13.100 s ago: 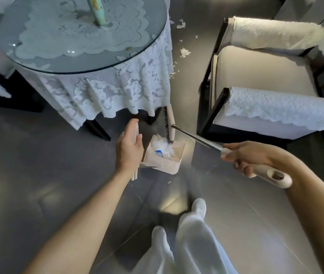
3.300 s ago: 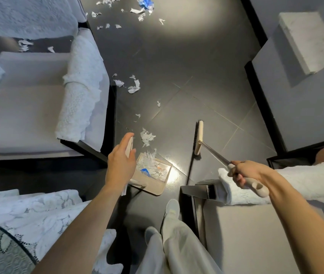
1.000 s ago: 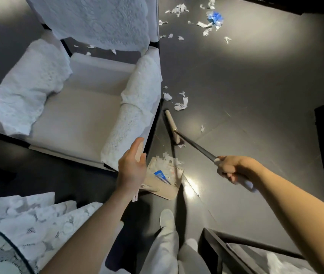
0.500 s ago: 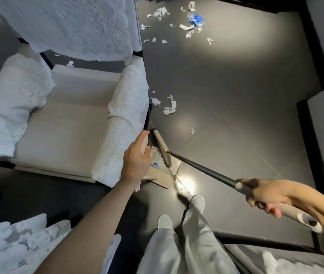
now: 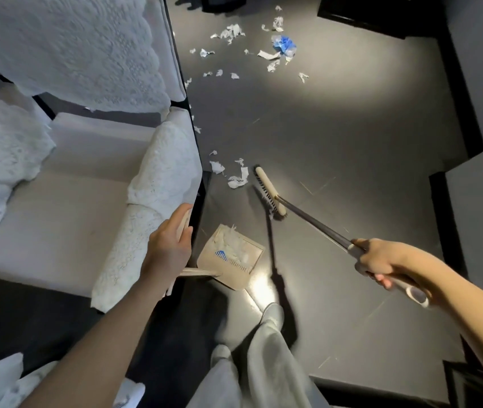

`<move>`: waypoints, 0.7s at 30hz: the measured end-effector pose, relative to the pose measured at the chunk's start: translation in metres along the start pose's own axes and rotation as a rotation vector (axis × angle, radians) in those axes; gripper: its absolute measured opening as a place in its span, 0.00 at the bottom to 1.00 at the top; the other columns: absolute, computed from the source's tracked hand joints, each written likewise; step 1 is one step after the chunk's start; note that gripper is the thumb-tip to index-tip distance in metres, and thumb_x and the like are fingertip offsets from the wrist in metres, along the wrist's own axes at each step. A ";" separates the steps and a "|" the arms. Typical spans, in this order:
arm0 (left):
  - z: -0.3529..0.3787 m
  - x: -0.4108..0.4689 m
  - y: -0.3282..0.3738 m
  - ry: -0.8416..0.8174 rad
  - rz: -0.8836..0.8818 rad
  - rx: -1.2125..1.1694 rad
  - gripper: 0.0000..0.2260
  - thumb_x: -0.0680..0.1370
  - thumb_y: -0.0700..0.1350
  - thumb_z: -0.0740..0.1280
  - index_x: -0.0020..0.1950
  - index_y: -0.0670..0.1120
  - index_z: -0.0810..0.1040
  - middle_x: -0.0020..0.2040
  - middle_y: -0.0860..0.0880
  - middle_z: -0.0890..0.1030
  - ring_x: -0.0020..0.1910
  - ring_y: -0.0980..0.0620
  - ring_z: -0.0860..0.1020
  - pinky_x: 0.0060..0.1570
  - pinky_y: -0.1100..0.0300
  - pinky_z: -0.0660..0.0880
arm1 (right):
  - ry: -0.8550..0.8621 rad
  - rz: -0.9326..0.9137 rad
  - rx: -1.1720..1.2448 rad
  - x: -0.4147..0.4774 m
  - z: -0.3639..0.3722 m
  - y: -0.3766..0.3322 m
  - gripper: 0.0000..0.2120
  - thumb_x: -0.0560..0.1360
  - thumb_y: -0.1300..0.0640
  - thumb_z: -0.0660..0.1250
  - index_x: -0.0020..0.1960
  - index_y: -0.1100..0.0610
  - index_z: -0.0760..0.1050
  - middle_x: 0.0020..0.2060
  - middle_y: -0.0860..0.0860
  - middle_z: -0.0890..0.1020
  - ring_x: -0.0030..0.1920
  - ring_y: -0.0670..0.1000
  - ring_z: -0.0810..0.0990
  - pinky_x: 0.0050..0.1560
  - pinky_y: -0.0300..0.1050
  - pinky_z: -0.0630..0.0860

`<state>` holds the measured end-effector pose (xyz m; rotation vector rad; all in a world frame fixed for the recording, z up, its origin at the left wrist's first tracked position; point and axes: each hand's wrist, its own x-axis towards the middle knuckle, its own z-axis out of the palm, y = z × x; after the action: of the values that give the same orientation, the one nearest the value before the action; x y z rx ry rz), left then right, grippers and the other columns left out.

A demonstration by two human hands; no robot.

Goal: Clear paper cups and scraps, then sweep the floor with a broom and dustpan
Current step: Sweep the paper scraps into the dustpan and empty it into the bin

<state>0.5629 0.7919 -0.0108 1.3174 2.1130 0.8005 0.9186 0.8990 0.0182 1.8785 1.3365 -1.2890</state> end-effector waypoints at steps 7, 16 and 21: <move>-0.006 -0.014 -0.004 -0.046 0.073 0.099 0.17 0.80 0.39 0.62 0.68 0.50 0.73 0.47 0.47 0.79 0.44 0.47 0.76 0.46 0.55 0.74 | -0.038 -0.039 -0.044 0.031 0.015 -0.017 0.17 0.67 0.73 0.54 0.52 0.62 0.73 0.25 0.54 0.72 0.16 0.47 0.68 0.20 0.33 0.64; -0.007 -0.038 -0.022 -0.059 0.062 0.064 0.18 0.79 0.37 0.63 0.68 0.47 0.74 0.60 0.47 0.80 0.56 0.45 0.78 0.56 0.62 0.70 | -0.232 0.081 0.012 -0.001 0.106 0.003 0.33 0.73 0.67 0.54 0.73 0.42 0.59 0.18 0.50 0.71 0.17 0.46 0.67 0.22 0.35 0.67; -0.003 -0.046 -0.022 -0.039 0.019 -0.066 0.19 0.79 0.36 0.63 0.69 0.49 0.74 0.63 0.47 0.78 0.59 0.45 0.77 0.60 0.58 0.72 | -0.362 0.096 0.006 -0.037 0.148 0.006 0.25 0.73 0.66 0.55 0.64 0.43 0.66 0.20 0.49 0.68 0.20 0.46 0.65 0.23 0.36 0.67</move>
<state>0.5650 0.7418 -0.0193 1.3102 2.0297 0.8387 0.8604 0.7610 -0.0132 1.5943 1.0428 -1.4962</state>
